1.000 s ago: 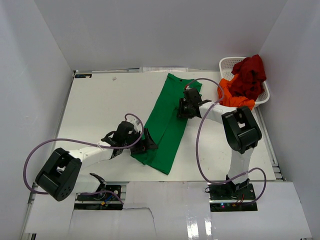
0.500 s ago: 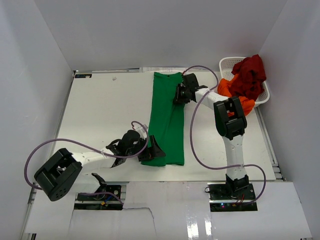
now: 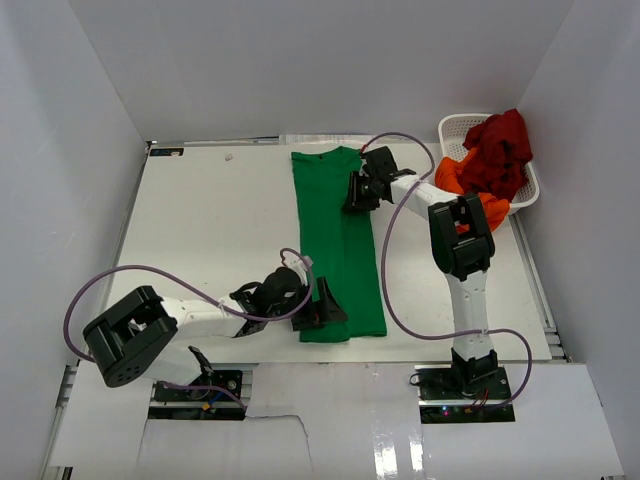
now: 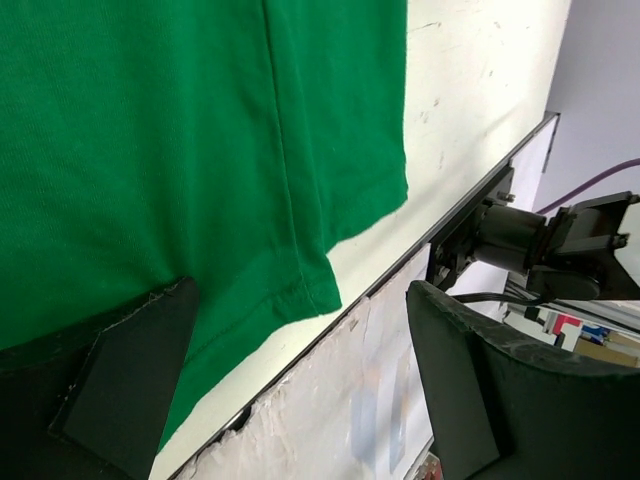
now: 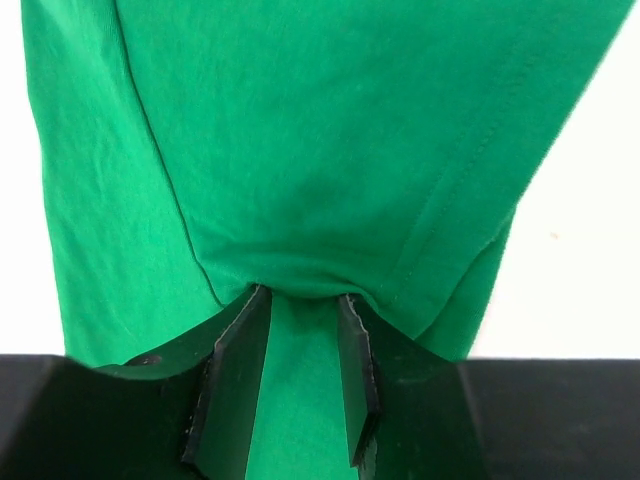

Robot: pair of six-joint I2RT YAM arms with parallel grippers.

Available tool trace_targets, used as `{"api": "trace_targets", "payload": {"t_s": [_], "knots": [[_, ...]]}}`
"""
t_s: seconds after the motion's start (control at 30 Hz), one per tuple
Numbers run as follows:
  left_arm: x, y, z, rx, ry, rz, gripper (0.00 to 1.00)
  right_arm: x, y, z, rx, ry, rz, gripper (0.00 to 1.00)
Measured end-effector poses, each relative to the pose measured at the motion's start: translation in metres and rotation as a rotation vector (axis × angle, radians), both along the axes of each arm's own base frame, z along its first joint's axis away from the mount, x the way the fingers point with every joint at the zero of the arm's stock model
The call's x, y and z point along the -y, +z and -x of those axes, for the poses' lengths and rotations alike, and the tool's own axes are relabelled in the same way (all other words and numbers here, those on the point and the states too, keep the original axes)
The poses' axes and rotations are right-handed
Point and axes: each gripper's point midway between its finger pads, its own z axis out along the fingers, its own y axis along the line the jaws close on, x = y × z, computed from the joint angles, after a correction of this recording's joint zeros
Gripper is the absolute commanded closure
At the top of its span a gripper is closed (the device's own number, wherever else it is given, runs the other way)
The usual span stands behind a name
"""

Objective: Fold and stack the t-shirts
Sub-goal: Rotate the tshirt 90 degrees, then grab the bottom of the folded rectangular tshirt with both arms

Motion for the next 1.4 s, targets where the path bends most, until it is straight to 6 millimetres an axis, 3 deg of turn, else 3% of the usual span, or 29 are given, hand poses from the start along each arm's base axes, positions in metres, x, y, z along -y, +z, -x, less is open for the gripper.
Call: {"api": "trace_targets", "payload": {"t_s": [0.3,0.43,0.53,0.63,0.7,0.8,0.87,0.93,1.0,1.1,1.13,1.2,1.23,1.4], "knots": [[-0.002,-0.002,0.003,-0.024,-0.004,-0.042,0.02,0.024,-0.002,0.042,-0.061,0.011,0.057,0.6],[-0.006,0.0,0.006,-0.033,-0.006,-0.053,0.02,0.024,0.005,0.043,-0.041,0.024,0.054,0.58],[-0.016,0.0,0.011,-0.045,-0.008,-0.096,0.02,0.022,0.023,0.042,-0.001,0.046,0.038,0.57],[-0.025,0.01,0.012,-0.039,-0.016,-0.169,0.02,0.019,0.063,0.041,0.086,0.069,0.005,0.55],[-0.024,0.034,0.003,-0.007,-0.02,-0.191,0.02,0.021,0.093,0.05,0.149,0.078,-0.024,0.54],[-0.011,0.097,-0.014,0.095,-0.021,-0.12,0.02,0.032,0.131,0.083,0.217,0.08,-0.06,0.53],[-0.009,0.136,-0.022,0.165,-0.012,-0.052,0.02,0.044,0.137,0.12,0.224,0.075,-0.074,0.52],[-0.019,0.149,-0.024,0.196,0.004,-0.023,0.02,0.055,0.124,0.161,0.196,0.071,-0.081,0.51],[-0.032,0.133,-0.023,0.181,0.018,-0.024,0.02,0.064,0.096,0.207,0.11,0.071,-0.077,0.51],[-0.063,0.058,-0.004,0.042,0.026,-0.134,0.02,0.077,0.049,0.269,-0.046,0.071,-0.056,0.51],[-0.076,0.03,0.008,-0.022,0.025,-0.191,0.02,0.08,0.04,0.283,-0.089,0.06,-0.052,0.51],[-0.096,-0.005,0.031,-0.112,0.011,-0.271,0.02,0.087,0.027,0.315,-0.144,0.061,-0.053,0.51],[-0.099,-0.009,0.04,-0.152,-0.001,-0.268,0.02,0.087,0.026,0.324,-0.153,0.058,-0.063,0.51],[-0.098,-0.007,0.038,-0.129,-0.001,-0.246,0.02,0.082,0.023,0.348,-0.183,0.051,-0.131,0.51]]}}
